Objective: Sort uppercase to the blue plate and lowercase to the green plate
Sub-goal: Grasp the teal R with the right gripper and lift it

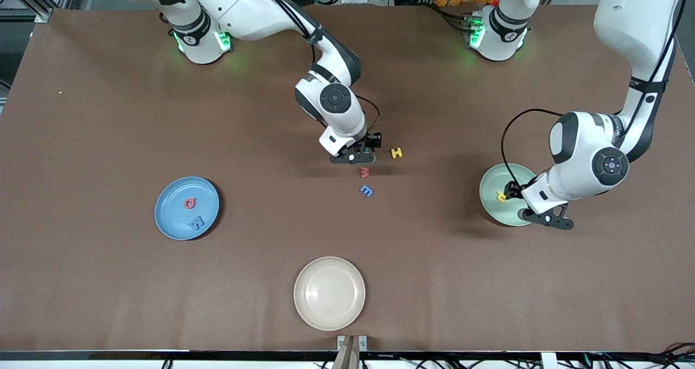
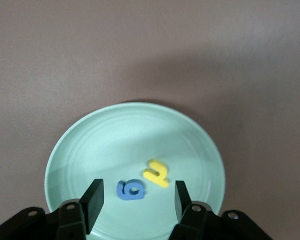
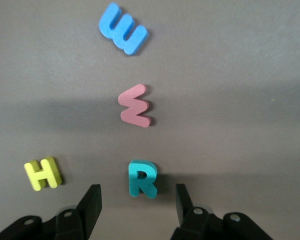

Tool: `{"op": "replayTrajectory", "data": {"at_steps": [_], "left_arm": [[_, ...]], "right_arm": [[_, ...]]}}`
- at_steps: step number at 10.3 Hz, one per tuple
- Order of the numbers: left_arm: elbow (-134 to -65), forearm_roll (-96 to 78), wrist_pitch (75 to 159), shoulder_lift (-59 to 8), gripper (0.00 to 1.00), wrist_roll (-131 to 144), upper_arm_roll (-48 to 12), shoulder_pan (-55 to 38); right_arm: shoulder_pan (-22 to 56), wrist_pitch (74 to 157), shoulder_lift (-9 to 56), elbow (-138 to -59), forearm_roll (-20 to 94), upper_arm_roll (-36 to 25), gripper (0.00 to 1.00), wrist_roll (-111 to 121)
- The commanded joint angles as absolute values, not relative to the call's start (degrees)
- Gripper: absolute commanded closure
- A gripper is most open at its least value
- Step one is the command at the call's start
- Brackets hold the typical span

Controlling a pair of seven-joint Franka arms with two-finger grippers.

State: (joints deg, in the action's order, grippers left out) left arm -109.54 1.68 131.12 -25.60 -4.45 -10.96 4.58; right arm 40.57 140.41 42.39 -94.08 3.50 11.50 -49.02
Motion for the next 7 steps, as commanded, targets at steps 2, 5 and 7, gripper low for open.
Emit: {"op": "replayTrajectory", "data": {"at_steps": [2,5,7], "left_arm": [[-108.02,0.53,130.87,-24.79,0.35,13.31,-16.33,4.22],[-106.26,0.44,130.87,-24.87,0.35,24.05,-17.14,1.16],[-104.77,0.53,130.87,-25.48,0.35,28.63,-17.14,-0.52]], "right_arm": [[41.31,139.48,47.01,-89.22,-2.71,11.60,0.35,-54.92],[41.66,139.31,47.29,-88.42,-4.73,11.60,0.75,-54.84],[41.66,139.04,47.11,-88.24,-6.85,11.78,1.00,-54.84]]}}
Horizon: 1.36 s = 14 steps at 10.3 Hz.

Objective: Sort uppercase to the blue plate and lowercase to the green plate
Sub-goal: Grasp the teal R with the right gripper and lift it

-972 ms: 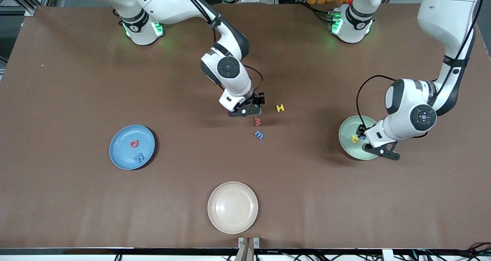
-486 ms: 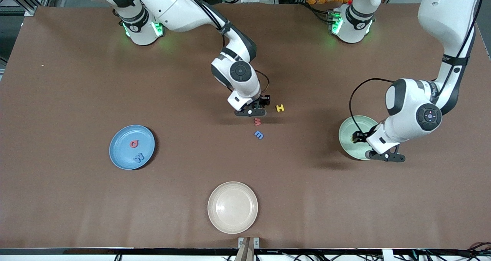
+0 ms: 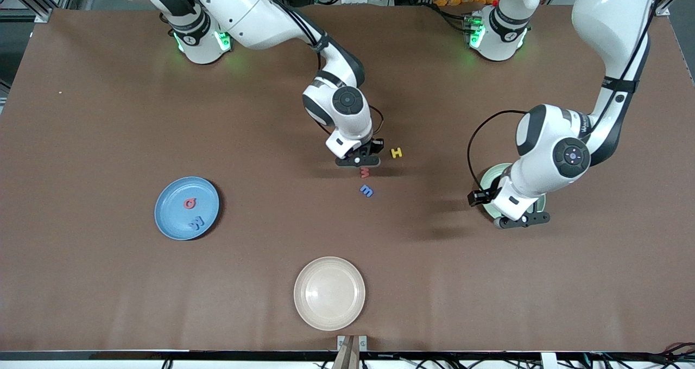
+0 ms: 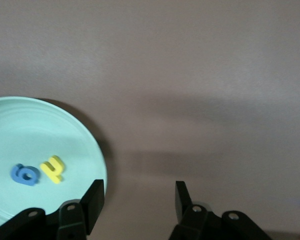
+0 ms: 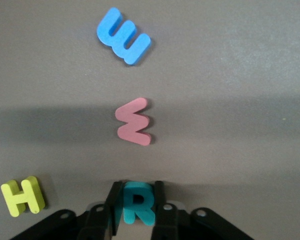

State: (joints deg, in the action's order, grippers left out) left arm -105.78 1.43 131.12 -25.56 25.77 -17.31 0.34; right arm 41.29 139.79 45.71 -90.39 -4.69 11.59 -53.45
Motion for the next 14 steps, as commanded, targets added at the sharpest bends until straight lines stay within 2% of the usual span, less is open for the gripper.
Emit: {"op": "replayTrajectory", "data": {"at_steps": [1,3,5,7,8,10,12,14], "left_arm": [[-104.42,0.61,130.87,-25.58,0.35,29.00,-17.14,-0.53],[-103.72,0.53,130.87,-25.58,0.38,29.18,-17.23,-0.53],[-102.75,0.35,130.87,-25.58,0.42,32.06,-17.58,-0.96],[-101.87,0.26,130.87,-26.27,0.43,36.02,-17.58,-2.63],[-101.34,0.18,131.13,-26.71,0.44,37.86,-17.58,-3.68],[-100.03,-0.35,131.48,-27.33,0.44,42.16,-17.40,-6.22],[-98.62,-0.79,132.62,-29.17,0.44,48.48,-16.01,-10.87],[-97.04,-0.79,135.34,-31.71,0.44,55.34,-8.39,-21.39]], "right_arm": [[41.83,139.04,47.11,-88.24,-8.60,12.30,1.00,-54.93],[41.84,138.87,47.11,-88.24,-11.24,12.83,1.00,-54.93],[40.09,131.10,45.19,-86.41,-11.08,13.70,1.00,-53.97],[30.28,123.26,39.14,-87.10,-10.81,20.36,1.00,-50.55],[27.19,118.70,36.07,-87.19,-10.03,20.65,1.00,-48.62],[15.88,112.79,31.14,-89.29,-8.97,24.85,1.00,-41.87],[7.95,106.38,27.79,-90.26,-8.88,24.87,1.00,-32.83],[2.04,103.19,26.11,-92.18,-9.05,20.69,1.00,-22.03]]}}
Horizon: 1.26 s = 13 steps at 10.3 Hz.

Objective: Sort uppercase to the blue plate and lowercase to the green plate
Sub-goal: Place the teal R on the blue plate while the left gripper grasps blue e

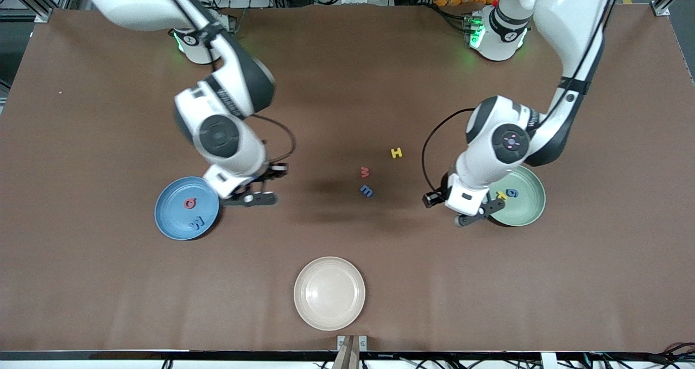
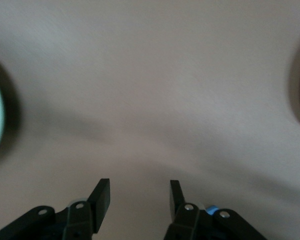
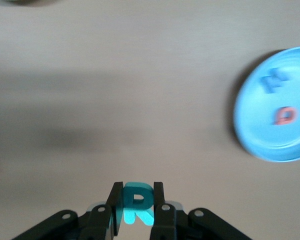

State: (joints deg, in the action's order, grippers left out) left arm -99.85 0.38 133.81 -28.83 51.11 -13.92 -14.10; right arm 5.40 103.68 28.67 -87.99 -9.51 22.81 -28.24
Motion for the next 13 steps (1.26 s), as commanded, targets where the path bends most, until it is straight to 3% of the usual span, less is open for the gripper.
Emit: {"op": "replayTrajectory", "data": {"at_steps": [1,5,6,7,9,13], "left_arm": [[-95.29,-0.79,136.57,-34.25,0.44,59.03,-5.30,-26.40],[-89.92,-1.14,137.55,-40.42,0.44,65.20,2.45,-38.65],[-89.30,-3.14,137.55,-41.30,0.44,65.74,4.29,-40.67],[-87.30,-6.38,137.55,-42.27,0.44,66.00,5.79,-42.00],[-85.44,-13.85,137.55,-44.11,0.44,67.14,8.60,-44.38],[-84.38,-15.99,137.55,-45.97,0.44,73.20,8.44,-46.05]], "right_arm": [[1.76,103.71,26.19,-93.42,-9.49,16.65,1.00,-17.97],[0.79,109.77,27.07,-97.38,-9.67,6.70,0.98,-13.71],[0.97,110.30,27.33,-97.38,-9.58,5.81,0.29,-14.58],[1.05,110.04,27.07,-97.30,-9.58,5.28,0.00,-14.59],[1.05,109.60,25.59,-96.95,-9.40,5.19,0.00,-14.68],[0.97,108.90,18.65,-96.16,-9.14,5.10,0.00,-14.15]]}}
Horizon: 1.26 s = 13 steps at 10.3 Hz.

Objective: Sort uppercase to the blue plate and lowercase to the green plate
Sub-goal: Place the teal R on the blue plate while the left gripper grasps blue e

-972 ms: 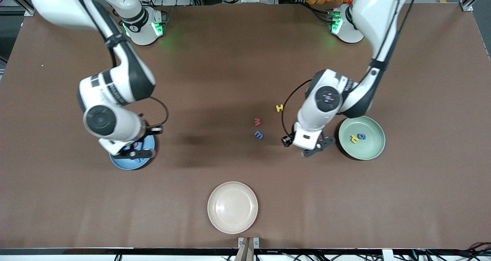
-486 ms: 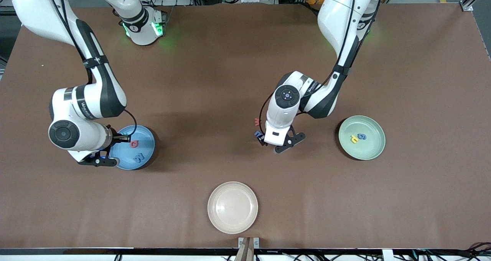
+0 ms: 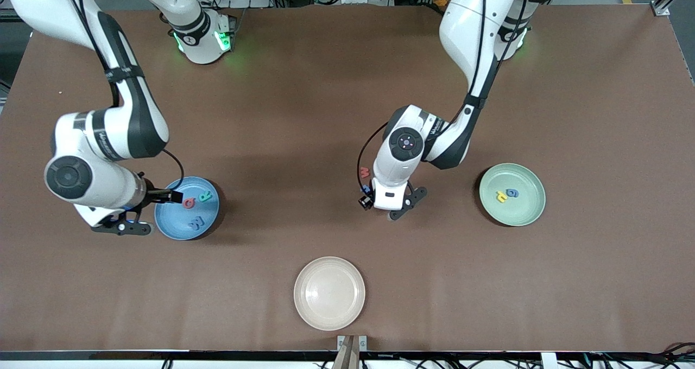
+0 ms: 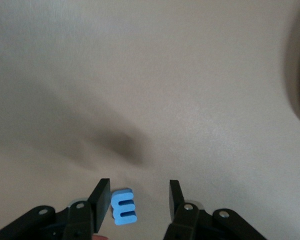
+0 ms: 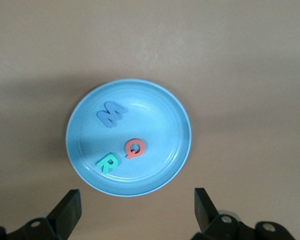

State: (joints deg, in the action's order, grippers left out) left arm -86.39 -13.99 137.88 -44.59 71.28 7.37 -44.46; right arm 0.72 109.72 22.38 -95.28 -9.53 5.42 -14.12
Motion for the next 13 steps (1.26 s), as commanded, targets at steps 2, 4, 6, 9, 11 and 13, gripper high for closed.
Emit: {"op": "replayTrajectory", "data": {"at_steps": [2,4,6,9,11,13], "left_arm": [[-84.55,-16.52,137.55,-46.49,0.44,73.83,8.26,-47.11],[-84.64,-15.91,137.55,-47.45,0.44,73.57,8.17,-47.29],[-84.99,-15.65,137.55,-47.99,0.43,72.95,8.17,-47.20],[-85.34,-15.64,137.55,-48.08,0.43,72.95,8.17,-47.20],[-85.43,-15.64,137.55,-48.16,0.43,73.56,7.48,-47.29],[-85.52,-15.64,137.46,-48.16,0.43,73.74,7.38,-47.72]], "right_arm": [[1.05,106.89,14.44,-95.19,-8.88,5.27,0.00,-14.24],[1.14,104.95,10.83,-95.19,-8.62,5.27,0.00,-13.98],[0.88,104.94,7.58,-95.19,-4.17,5.27,0.00,-14.24],[0.00,104.68,4.66,-95.19,-0.35,5.19,0.00,-13.80],[-0.09,103.28,3.61,-95.19,0.00,5.19,0.00,-13.89],[-0.17,102.05,2.29,-95.10,0.78,5.27,0.00,-13.89]]}}
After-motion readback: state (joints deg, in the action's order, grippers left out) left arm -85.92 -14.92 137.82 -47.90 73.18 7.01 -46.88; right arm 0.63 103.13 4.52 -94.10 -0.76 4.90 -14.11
